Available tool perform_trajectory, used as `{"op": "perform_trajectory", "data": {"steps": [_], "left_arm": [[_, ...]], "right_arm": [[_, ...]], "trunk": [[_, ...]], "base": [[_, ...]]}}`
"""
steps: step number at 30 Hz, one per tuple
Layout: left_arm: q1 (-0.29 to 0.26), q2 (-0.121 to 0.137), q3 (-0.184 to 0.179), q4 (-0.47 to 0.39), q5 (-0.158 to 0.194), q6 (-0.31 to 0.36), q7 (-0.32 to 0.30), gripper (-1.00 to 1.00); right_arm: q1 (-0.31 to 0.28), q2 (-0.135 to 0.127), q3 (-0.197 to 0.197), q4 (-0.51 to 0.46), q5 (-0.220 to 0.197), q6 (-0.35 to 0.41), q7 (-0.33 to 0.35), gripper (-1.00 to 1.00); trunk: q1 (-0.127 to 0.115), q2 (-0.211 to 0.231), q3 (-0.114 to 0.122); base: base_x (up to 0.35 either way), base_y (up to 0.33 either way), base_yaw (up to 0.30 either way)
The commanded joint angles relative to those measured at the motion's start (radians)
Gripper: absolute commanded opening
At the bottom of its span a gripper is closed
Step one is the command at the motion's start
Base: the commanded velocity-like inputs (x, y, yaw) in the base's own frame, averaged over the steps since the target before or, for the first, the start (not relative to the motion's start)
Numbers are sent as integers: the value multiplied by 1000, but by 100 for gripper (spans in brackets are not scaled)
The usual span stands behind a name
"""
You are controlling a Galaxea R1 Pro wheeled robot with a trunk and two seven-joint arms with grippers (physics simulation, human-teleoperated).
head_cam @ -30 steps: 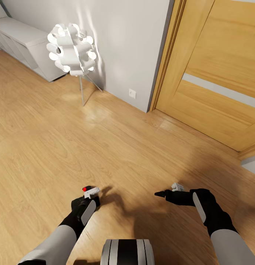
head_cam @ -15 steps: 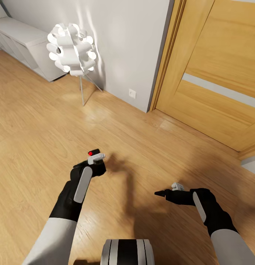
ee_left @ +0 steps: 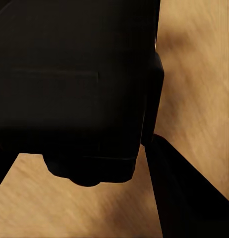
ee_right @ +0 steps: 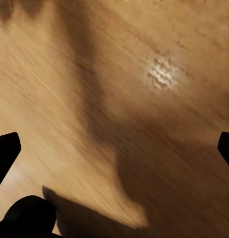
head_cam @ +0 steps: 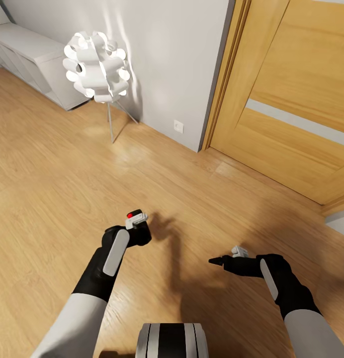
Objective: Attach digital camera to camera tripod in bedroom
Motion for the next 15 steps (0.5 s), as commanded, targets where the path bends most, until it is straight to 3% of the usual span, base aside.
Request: {"op": "perform_trajectory", "data": {"steps": [1,8,10,13,14,15], "left_arm": [[0,0,-6,1,7,2,8,-100],[0,0,-11,9,10,2,-2,-100],[0,3,-12,12,25,6,-55,-100],[0,31,-12,14,59,9,-159,-100],[0,43,-12,15,69,9,-192,-100],[0,72,-12,16,90,10,-265,-100]], "right_arm": [[0,0,-1,-1,-5,8,-1,100],[0,0,-1,-1,-4,7,-1,100],[0,0,-1,-2,-2,7,3,100],[0,-1,-1,-3,-3,7,9,100],[0,-1,-2,-3,-3,7,11,100],[0,-2,-2,-3,-3,7,15,100]], "trunk": [[0,0,-1],[-3,1,23],[-4,2,30],[-5,2,42],[-6,3,46],[-6,3,50]], "base": [[0,0,0],[0,0,0],[0,0,0],[0,0,0],[0,0,0],[0,0,0]]}}
